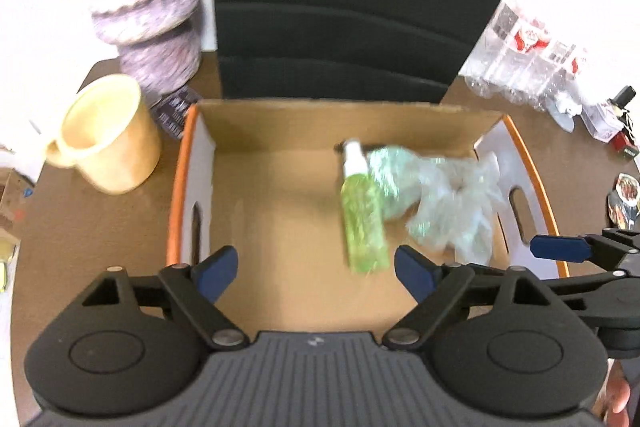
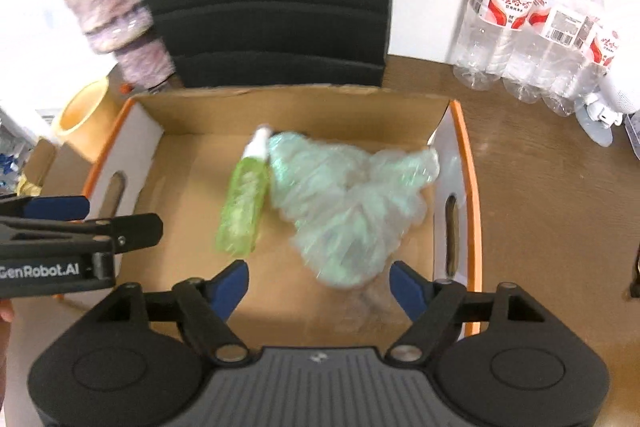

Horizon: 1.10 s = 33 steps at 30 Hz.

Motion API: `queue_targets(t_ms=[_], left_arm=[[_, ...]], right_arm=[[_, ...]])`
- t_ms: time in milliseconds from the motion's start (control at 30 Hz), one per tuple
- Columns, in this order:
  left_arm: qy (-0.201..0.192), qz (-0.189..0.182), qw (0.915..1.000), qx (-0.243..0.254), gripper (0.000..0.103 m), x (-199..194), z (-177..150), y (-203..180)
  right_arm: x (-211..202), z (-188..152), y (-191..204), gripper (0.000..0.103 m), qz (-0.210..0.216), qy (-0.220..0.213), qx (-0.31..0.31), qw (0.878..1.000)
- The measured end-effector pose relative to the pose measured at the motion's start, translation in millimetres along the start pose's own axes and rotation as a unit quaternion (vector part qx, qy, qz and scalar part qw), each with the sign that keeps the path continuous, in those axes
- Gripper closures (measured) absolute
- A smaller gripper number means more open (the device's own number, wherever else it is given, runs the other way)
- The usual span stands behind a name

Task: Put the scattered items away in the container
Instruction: 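Lift both tools out of the box and back from it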

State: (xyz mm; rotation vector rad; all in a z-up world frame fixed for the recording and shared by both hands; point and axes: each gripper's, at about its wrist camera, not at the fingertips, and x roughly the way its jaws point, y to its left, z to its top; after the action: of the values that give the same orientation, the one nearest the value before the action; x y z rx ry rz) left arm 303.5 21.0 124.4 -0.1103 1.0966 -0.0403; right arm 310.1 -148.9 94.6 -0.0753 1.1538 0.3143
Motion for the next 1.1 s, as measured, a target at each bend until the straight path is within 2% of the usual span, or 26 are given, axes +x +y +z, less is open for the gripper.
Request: queue_targets(t_ms=[67, 267, 433, 533, 633, 700, 833, 967, 1033, 1100], left_arm=[[-0.006, 0.004, 1.0, 0.005, 0.006, -10, -10, -2], [-0.024, 0.006, 0.9994, 0.024, 0.0, -36, -44, -9], [-0.03, 0.013, 0.9992, 0.022, 0.0, -48, -75, -11], [-0.035, 0.004, 0.9994, 0.004, 0.0, -60, -96, -5], [-0.067, -0.007, 0.9977, 0.003, 0.0, -73, -129, 4], [-0.094, -0.002, 0.9953, 0.022, 0.0, -80, -152, 7], [-0.163, 0.023, 0.9837, 0.073, 0.0, -84, -206, 3], [-0.196, 0.097, 0.972, 0.085, 0.0, -70, -259, -2], [-0.214, 0.122, 0.9649, 0.091, 0.0, -65, -290, -4], [-0.222, 0.103, 0.9658, 0.084, 0.0, -63, -307, -1]], right_arm=[[-9, -11, 6, 0.026, 0.002, -0.002, -0.007, 1.0], [-30, -48, 9, 0.023, 0.008, -0.007, -0.004, 1.0], [-45, -76, 8, 0.023, 0.015, -0.005, 0.001, 1.0], [-64, -95, 13, 0.023, 0.014, -0.02, -0.004, 1.0], [-86, -125, 19, 0.02, 0.031, -0.054, -0.013, 0.998], [-96, -150, 22, 0.013, 0.047, -0.085, -0.021, 0.995], [-96, -206, 32, 0.012, 0.049, -0.135, -0.036, 0.989], [-79, -256, 32, 0.012, 0.011, -0.176, -0.02, 0.984], [-70, -280, 30, 0.012, -0.01, -0.196, -0.006, 0.981], [-66, -303, 27, 0.012, -0.009, -0.221, 0.0, 0.975]])
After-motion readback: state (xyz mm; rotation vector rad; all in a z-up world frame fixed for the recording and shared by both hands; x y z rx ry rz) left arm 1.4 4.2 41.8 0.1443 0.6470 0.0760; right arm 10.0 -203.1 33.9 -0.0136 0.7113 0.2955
